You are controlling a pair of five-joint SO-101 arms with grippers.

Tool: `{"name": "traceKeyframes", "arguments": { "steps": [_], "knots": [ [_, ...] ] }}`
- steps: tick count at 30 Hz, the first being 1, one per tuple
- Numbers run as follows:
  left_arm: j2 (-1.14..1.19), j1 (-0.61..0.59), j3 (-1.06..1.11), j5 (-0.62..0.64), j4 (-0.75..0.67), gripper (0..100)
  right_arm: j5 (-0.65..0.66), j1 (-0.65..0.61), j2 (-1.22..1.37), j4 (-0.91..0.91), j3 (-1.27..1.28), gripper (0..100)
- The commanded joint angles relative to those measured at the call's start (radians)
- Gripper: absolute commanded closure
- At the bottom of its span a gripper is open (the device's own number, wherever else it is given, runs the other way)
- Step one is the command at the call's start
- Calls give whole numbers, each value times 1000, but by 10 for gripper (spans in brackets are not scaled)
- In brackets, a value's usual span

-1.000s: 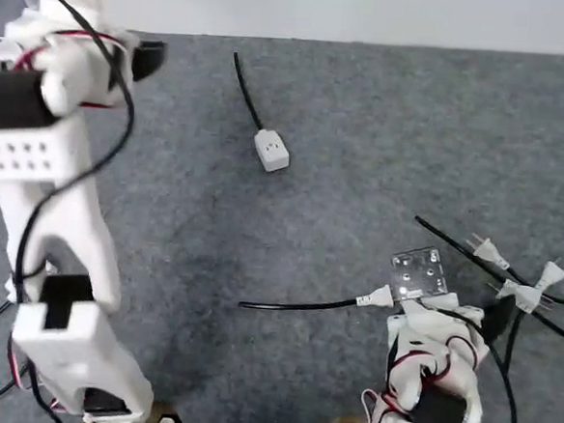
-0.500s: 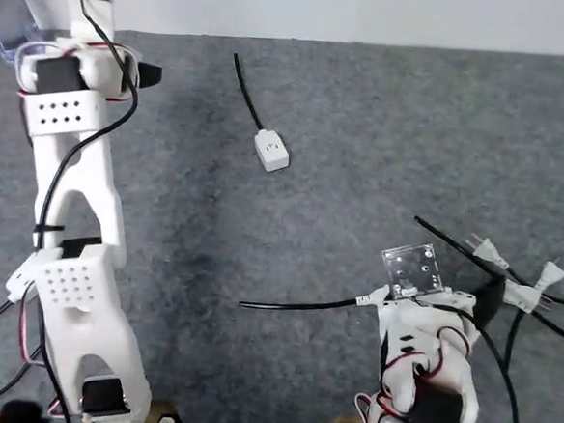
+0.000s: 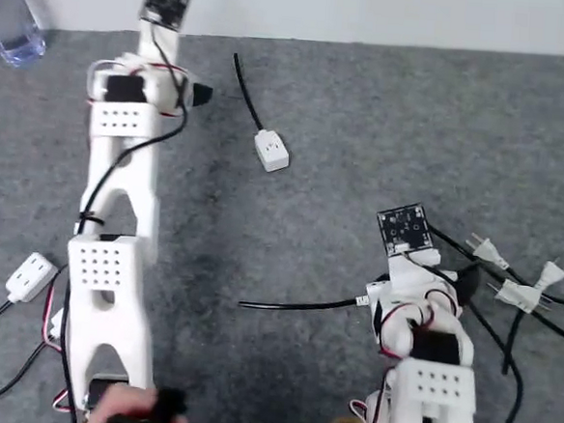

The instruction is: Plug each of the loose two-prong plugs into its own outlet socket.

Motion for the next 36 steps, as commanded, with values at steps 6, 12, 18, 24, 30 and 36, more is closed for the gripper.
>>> {"name": "traceKeyframes", "arguments": {
  "steps": [6, 12, 18, 24, 30, 36],
  "knots": [
    [29, 78, -7, 49, -60, 678, 48, -1, 245, -170, -23, 524],
    [55, 83, -5, 55, -54, 678, 49, -1, 257, -163, -37, 524],
    [66, 95, -4, 15, -15, 678, 49, -1, 257, -163, -37, 524],
    [133, 94, -7, -3, -34, 678, 49, -1, 259, -163, -35, 524],
    [161, 94, -58, -26, 9, 679, 49, -1, 259, -165, -35, 524],
    [180, 94, -67, -28, 14, 679, 49, -1, 260, -165, -35, 524]
  ]
}}
